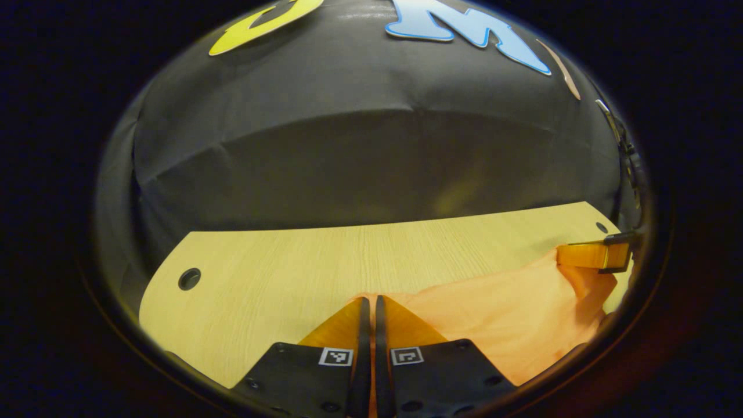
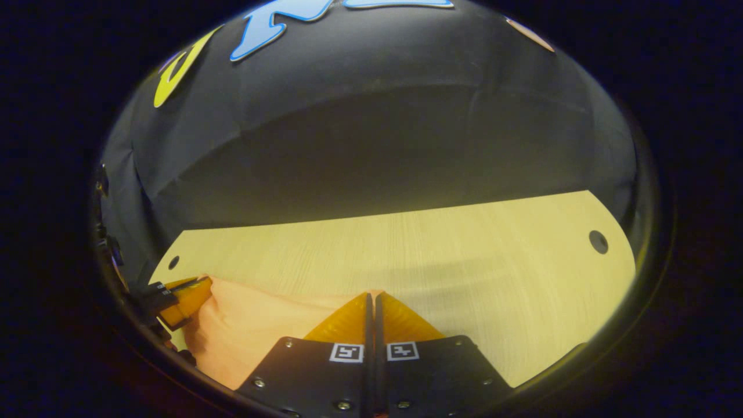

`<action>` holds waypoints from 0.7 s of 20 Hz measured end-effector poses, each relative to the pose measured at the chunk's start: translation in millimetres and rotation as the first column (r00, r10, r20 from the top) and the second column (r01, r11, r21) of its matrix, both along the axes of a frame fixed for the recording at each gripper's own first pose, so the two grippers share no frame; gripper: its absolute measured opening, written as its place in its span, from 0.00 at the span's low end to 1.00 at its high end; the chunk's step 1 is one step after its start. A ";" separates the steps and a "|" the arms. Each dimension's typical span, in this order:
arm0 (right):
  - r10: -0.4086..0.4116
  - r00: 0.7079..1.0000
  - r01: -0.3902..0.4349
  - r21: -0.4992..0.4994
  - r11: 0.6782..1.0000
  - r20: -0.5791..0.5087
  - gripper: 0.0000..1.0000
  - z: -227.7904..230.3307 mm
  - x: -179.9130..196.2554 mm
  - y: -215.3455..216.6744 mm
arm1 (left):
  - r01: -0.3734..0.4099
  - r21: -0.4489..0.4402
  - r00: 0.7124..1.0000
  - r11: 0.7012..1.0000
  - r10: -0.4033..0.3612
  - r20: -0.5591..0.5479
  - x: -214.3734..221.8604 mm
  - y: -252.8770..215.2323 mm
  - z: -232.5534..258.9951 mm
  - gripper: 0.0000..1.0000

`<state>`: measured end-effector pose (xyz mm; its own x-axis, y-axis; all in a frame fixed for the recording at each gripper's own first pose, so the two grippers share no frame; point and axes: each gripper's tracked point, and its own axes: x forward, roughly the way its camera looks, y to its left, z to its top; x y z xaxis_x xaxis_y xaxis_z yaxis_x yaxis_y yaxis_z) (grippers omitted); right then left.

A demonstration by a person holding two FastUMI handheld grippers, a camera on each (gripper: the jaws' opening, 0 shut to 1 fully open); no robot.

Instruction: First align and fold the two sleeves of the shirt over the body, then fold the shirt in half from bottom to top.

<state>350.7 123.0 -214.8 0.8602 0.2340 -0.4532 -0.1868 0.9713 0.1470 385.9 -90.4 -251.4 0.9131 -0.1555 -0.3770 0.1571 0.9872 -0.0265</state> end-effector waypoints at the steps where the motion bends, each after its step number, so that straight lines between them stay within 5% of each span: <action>1: 0.001 1.000 -0.001 0.007 1.000 -0.011 0.04 -2.3 1.9 0.8 | 0.002 -0.002 1.000 1.000 -0.002 -0.008 -1.4 -0.4 -2.6 0.13; 2: 0.010 1.000 -0.010 0.028 1.000 -0.021 0.04 -0.9 0.3 2.0 | 0.004 -0.007 1.000 1.000 -0.004 -0.015 -3.2 -1.3 -3.6 0.16; 3: 0.007 1.000 -0.006 0.033 0.999 -0.030 0.15 -6.6 -1.4 0.6 | -0.008 -0.005 1.000 1.000 0.008 -0.014 -3.7 -0.5 -1.4 0.29; 4: 0.000 0.999 0.001 0.032 0.999 -0.036 0.22 -5.0 -2.9 -0.4 | -0.013 -0.008 1.000 1.000 0.013 -0.012 -3.4 1.1 -0.9 0.32; 8: -0.008 1.000 0.008 0.032 0.999 -0.005 0.31 10.2 -1.5 -2.3 | -0.015 -0.013 1.000 1.000 0.015 -0.001 -8.9 5.8 6.7 0.66; 10: -0.009 1.000 0.009 0.027 1.000 0.006 0.31 19.5 -7.3 -4.1 | -0.015 -0.020 1.000 1.000 0.015 0.007 -12.0 2.2 18.9 0.74; 14: 0.008 0.999 -0.008 0.009 1.000 0.036 0.31 39.6 -23.3 -2.9 | -0.013 -0.043 1.000 0.999 0.013 0.019 -23.0 -1.8 41.5 0.72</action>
<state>327.5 120.1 -175.1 0.8739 0.2448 -0.4199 -0.1997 0.9685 0.1491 362.9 -92.1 -209.9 0.9220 -0.1591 -0.3530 0.1451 0.9872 -0.0660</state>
